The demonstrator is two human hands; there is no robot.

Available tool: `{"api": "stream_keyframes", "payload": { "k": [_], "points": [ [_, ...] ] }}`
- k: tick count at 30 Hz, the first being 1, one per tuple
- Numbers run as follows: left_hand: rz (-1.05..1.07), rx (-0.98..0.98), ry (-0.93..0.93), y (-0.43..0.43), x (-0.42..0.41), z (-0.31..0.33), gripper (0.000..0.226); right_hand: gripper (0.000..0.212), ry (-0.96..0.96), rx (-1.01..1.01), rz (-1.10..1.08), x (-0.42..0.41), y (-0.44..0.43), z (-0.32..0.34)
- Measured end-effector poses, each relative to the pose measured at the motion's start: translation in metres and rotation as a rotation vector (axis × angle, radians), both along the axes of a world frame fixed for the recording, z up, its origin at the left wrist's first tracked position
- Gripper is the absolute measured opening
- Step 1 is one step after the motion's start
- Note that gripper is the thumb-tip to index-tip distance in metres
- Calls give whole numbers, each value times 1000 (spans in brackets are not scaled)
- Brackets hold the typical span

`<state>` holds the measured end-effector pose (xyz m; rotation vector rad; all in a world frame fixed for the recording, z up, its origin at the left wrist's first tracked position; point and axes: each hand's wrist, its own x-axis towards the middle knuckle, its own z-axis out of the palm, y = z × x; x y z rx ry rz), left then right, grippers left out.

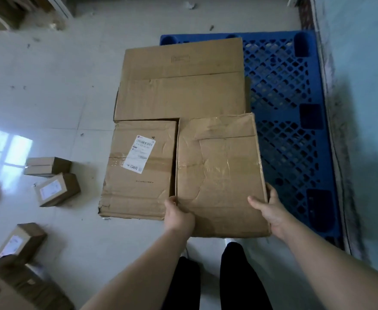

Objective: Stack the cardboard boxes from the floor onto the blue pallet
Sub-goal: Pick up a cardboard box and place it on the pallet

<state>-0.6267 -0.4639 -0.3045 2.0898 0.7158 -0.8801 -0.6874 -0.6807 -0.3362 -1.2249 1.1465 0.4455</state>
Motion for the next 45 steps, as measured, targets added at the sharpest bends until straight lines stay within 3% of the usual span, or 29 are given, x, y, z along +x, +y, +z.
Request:
{"api": "stream_keyframes", "payload": {
  "k": [3,6,10,12,15,17,19,24,27,30,39,42,44,45],
  "points": [
    [-63,44,42,-3,4,-24,57,87,34,-9,110,4,0,-34],
    [-278,45,101,-6,1,-36,57,89,105,-23,297,5,11,-60],
    [-373,58,122,-3,0,-45,59,98,213,-209,277,7,26,-73],
    [-427,160,62,9,7,-48,55,111,316,-290,345,2,30,-78],
    [-732,390,18,27,26,-55,57,126,416,-301,450,-6,42,-85],
    [-871,429,0,26,33,-60,47,132,430,-317,532,-12,51,-88],
    [-859,396,28,17,27,-66,37,137,426,-380,598,-20,58,-93],
    [-502,199,178,5,1,-98,73,150,428,-470,695,-36,62,-101],
    [-421,170,170,-3,4,-101,80,138,329,-603,711,-38,63,-104],
    [-466,223,99,-6,12,-99,76,128,263,-621,702,-28,67,-108],
    [-791,417,154,-7,18,-91,62,130,445,-682,811,-7,75,-114],
    [-809,512,-57,-3,32,-83,47,130,444,-669,711,-4,76,-116],
    [-761,613,-333,12,47,-80,55,140,441,-537,649,5,74,-112],
    [-719,661,-386,24,56,-82,64,145,422,-499,622,10,71,-109]
  ]
}}
